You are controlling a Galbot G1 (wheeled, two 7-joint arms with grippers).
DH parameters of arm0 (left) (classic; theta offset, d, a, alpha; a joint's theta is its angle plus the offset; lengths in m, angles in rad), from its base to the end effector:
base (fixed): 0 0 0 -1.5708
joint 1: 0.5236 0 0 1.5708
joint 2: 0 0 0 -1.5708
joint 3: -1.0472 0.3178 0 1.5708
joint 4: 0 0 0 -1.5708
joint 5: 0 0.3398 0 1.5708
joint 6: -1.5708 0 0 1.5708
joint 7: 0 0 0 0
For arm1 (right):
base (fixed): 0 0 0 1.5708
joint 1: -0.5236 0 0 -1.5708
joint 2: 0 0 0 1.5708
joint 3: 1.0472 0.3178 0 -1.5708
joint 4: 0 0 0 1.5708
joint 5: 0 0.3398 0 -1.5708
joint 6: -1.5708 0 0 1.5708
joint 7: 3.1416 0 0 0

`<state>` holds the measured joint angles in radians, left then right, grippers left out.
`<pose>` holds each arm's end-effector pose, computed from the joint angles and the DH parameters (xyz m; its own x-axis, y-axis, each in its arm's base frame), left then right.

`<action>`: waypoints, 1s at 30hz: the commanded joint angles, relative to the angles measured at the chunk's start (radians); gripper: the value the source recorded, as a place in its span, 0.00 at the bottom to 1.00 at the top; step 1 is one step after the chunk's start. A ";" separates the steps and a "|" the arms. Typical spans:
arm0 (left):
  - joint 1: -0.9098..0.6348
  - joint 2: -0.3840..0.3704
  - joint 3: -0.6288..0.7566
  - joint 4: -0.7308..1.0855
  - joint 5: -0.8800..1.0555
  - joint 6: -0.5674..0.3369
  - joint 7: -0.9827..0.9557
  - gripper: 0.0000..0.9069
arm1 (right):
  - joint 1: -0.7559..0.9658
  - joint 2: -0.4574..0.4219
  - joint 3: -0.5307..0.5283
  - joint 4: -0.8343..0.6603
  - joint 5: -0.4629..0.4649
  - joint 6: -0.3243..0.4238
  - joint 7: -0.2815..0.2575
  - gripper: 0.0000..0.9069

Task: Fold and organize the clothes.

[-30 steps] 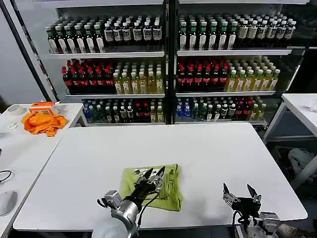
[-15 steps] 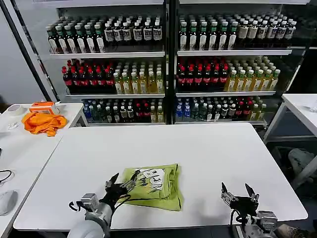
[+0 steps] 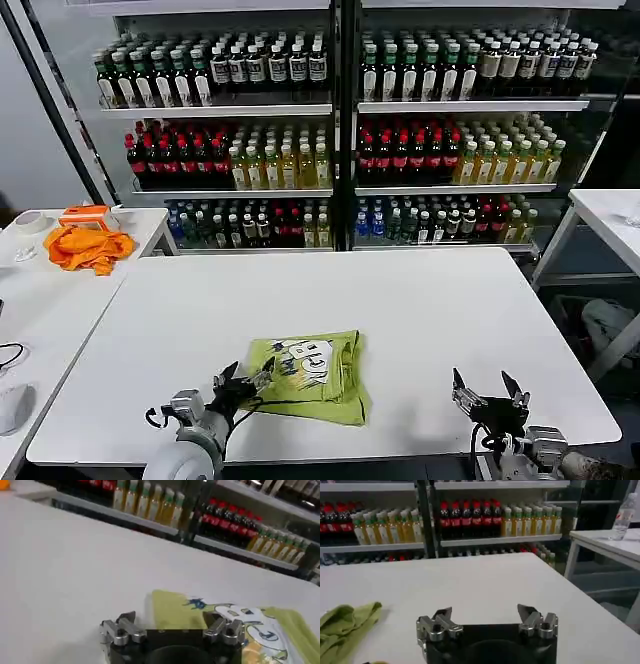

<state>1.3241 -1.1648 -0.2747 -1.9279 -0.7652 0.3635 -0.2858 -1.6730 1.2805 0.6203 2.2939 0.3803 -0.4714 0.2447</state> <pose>0.2383 0.0065 -0.2900 -0.8643 0.2149 0.4548 0.0615 0.9425 -0.3284 0.1575 -0.0502 -0.2150 -0.9215 0.0924 0.3772 0.0980 0.9952 -0.0046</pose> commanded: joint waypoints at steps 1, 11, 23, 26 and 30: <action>-0.020 -0.020 0.004 0.041 -0.113 0.029 -0.006 0.76 | 0.000 0.001 0.001 0.004 0.000 -0.002 0.001 1.00; -0.011 -0.055 -0.005 0.009 -0.322 0.029 0.017 0.19 | 0.000 0.005 0.001 0.013 0.000 -0.010 0.003 1.00; -0.015 -0.095 -0.057 -0.008 -0.449 -0.007 0.014 0.08 | -0.013 0.015 0.005 0.023 -0.002 -0.011 0.003 1.00; -0.011 -0.110 -0.076 -0.026 -0.491 -0.019 0.018 0.07 | -0.016 0.017 0.006 0.029 -0.002 -0.012 0.003 1.00; -0.001 -0.121 -0.101 -0.053 -0.526 -0.025 0.024 0.07 | -0.020 0.015 0.010 0.034 -0.001 -0.012 0.002 1.00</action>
<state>1.3183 -1.2622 -0.3317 -1.9432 -1.1619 0.3528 -0.2677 -1.6919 1.2955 0.6289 2.3257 0.3790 -0.4833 0.2475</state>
